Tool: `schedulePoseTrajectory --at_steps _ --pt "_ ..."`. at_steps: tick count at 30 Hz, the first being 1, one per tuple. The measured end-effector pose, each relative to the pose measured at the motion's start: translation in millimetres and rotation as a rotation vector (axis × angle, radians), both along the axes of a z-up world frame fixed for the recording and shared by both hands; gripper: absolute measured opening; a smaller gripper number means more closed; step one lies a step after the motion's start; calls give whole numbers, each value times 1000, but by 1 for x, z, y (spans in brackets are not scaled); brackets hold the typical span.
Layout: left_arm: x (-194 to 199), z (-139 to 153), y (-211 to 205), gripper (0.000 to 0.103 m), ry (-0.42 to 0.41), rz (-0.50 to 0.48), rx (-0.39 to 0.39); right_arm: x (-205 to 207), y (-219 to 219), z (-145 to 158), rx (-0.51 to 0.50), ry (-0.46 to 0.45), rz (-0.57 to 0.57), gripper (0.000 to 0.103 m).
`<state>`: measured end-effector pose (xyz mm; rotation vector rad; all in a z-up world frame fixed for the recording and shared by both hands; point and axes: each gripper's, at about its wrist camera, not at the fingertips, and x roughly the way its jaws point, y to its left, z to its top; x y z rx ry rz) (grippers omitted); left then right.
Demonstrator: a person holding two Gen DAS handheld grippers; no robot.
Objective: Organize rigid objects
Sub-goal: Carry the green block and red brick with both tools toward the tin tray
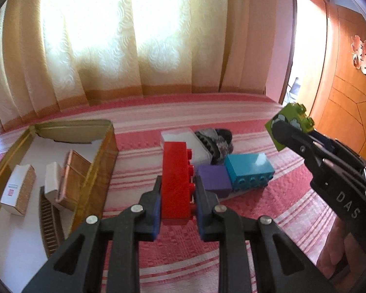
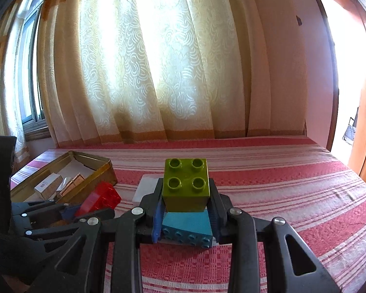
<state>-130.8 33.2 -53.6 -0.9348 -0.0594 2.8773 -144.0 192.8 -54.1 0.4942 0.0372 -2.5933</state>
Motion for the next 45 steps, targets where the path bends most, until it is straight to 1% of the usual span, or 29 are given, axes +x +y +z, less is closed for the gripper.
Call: schedulePoseTrajectory --at_steps 7,14,19,26,45 --pt "12 7 2 21 80 31 -30 14 2 4 -14 70 1 34" --pt "23 9 -3 21 117 58 -19 17 3 4 -19 86 -3 34" --pt "31 11 -5 21 146 64 -30 17 4 4 -23 89 -4 34" --pt "37 13 -4 21 163 72 -37 17 5 3 -31 94 -6 34" --pt "46 14 -16 21 182 98 -14 20 3 4 -27 103 -15 34"
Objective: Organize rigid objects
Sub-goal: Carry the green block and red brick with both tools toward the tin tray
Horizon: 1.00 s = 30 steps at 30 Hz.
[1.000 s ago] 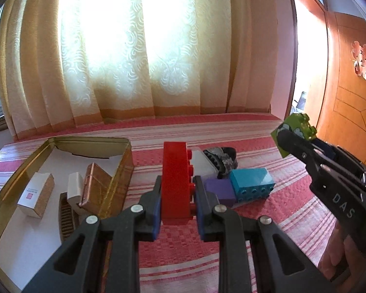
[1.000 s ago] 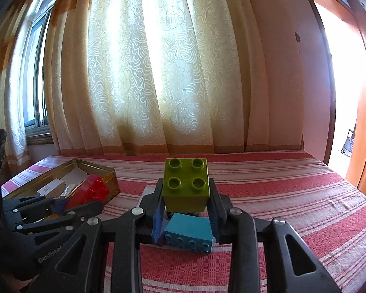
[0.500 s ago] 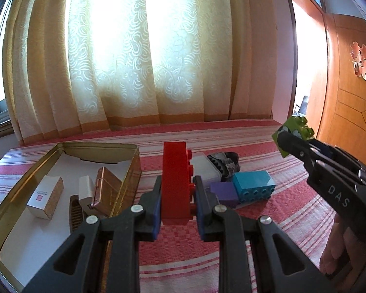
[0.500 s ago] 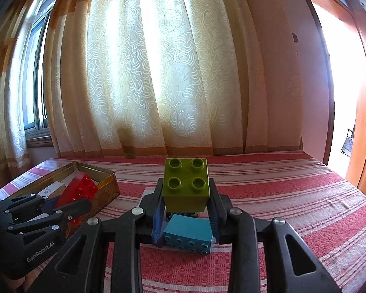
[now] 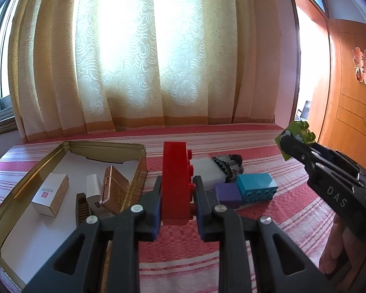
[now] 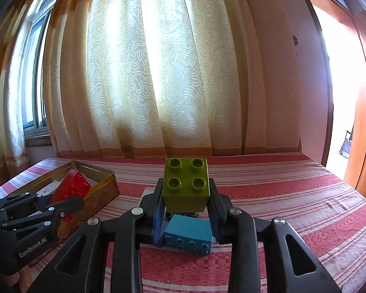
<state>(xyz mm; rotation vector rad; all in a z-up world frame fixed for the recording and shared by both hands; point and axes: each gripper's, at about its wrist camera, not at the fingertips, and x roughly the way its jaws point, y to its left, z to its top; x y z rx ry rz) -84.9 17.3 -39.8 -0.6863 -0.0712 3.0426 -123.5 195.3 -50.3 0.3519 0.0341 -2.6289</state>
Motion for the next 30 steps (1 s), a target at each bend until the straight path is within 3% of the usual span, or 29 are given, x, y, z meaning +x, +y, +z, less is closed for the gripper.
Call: schedulePoseTrajectory --at_steps 30 --pt "28 2 -35 21 54 59 35 26 -43 2 9 7 103 34"
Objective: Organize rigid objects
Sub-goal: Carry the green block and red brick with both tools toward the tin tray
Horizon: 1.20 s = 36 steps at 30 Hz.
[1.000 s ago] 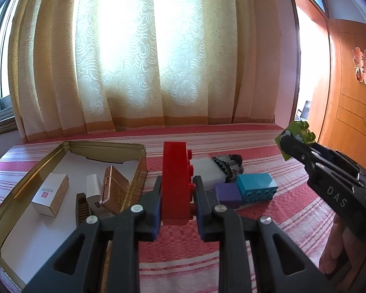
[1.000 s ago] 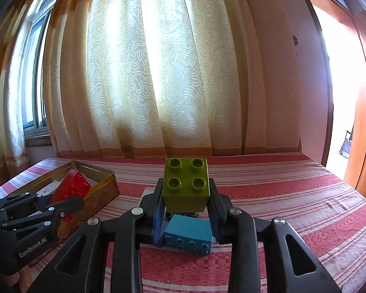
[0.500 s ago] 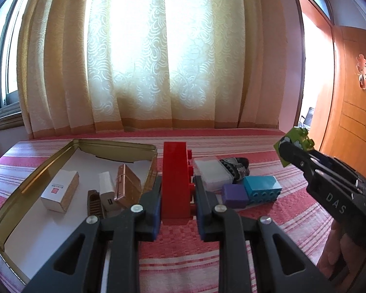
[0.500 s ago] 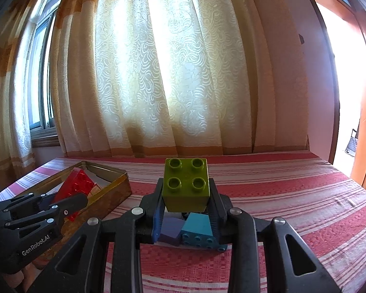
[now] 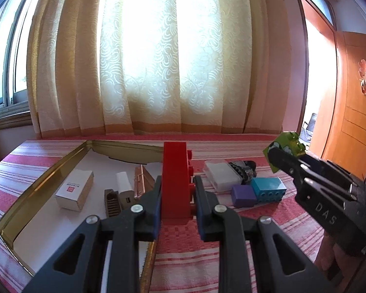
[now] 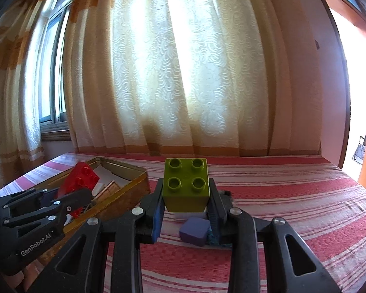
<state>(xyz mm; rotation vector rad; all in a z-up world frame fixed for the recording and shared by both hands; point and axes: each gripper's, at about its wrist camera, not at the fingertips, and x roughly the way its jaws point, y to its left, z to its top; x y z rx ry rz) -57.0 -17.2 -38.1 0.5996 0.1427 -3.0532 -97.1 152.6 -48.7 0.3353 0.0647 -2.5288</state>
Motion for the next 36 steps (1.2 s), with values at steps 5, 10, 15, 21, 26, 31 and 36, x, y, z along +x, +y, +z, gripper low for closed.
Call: schedulePoseTrajectory --at_steps 5,10,15,21,26,31,36 --pt "3 -1 -9 21 6 12 18 5 -11 0 8 4 28 34" --pt "6 -2 -17 21 6 24 32 11 -20 1 12 8 49 34" --pt "9 -2 -22 21 8 32 38 15 -26 1 13 9 66 34" --pt "11 -2 -29 21 2 33 50 19 -31 2 12 8 79 34" --pt "13 -2 -33 21 6 41 55 19 -38 3 13 6 89 34" --pt "15 -2 -38 21 8 52 63 22 -45 2 17 10 103 34" --pt "17 -3 -47 21 3 61 81 24 -50 2 18 11 111 34"
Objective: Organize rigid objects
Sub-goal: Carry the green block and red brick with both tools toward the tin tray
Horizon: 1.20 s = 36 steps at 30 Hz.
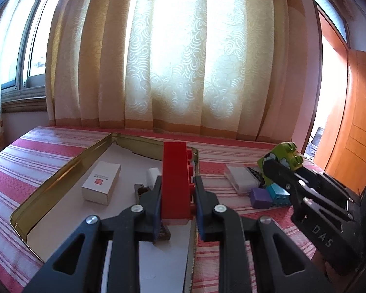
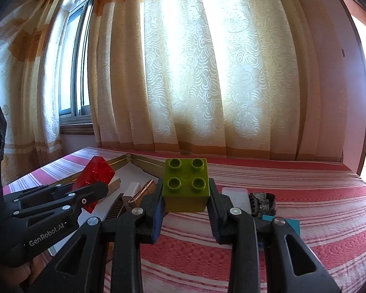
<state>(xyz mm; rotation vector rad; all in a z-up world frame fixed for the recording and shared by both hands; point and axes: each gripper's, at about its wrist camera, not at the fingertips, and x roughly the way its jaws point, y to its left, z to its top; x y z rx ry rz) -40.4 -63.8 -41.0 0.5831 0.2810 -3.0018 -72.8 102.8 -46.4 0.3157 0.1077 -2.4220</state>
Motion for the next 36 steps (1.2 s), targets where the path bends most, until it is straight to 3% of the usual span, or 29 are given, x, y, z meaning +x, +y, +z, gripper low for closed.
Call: schedulePoseTrajectory --at_steps 36 --pt "3 -3 -32 21 -6 72 -10 12 -30 -1 19 9 74 34"
